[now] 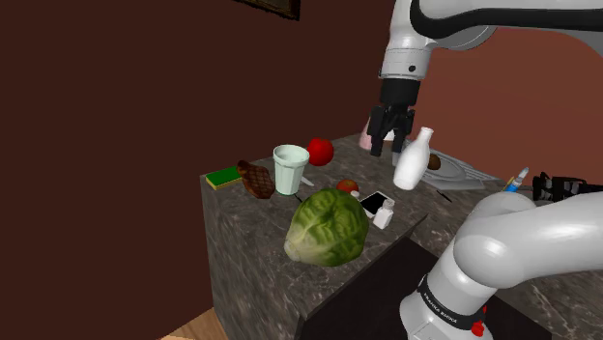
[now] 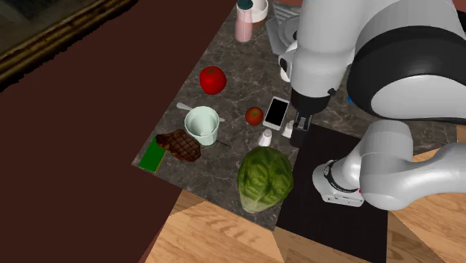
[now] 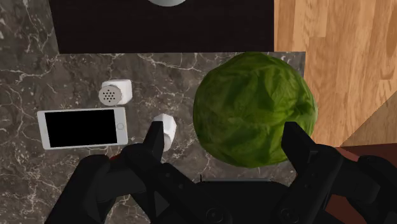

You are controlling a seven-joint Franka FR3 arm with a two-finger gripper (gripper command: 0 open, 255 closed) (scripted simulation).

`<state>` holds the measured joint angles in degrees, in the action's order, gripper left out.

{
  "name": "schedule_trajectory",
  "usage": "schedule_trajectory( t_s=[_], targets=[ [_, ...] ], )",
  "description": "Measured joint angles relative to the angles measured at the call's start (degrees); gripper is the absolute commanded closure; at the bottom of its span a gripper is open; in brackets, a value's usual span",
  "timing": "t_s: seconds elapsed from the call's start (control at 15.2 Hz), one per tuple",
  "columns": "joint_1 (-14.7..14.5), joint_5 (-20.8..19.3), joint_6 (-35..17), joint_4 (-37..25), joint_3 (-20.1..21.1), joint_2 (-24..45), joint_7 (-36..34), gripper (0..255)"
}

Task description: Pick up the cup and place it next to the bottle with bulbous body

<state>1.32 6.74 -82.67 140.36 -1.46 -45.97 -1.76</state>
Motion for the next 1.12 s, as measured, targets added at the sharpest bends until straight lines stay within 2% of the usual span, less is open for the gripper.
schedule_trajectory(
  t_s=[0.2,0.59,1.12],
  targets=[
    [0.1,0.1,-2.2,-0.2,-0.1,2.3,0.1,0],
    [0.6,0.8,-12.3,-2.4,-1.0,13.4,0.7,0],
    [1.1,2.6,-22.2,-10.9,-2.4,30.2,1.6,0]
  ],
)
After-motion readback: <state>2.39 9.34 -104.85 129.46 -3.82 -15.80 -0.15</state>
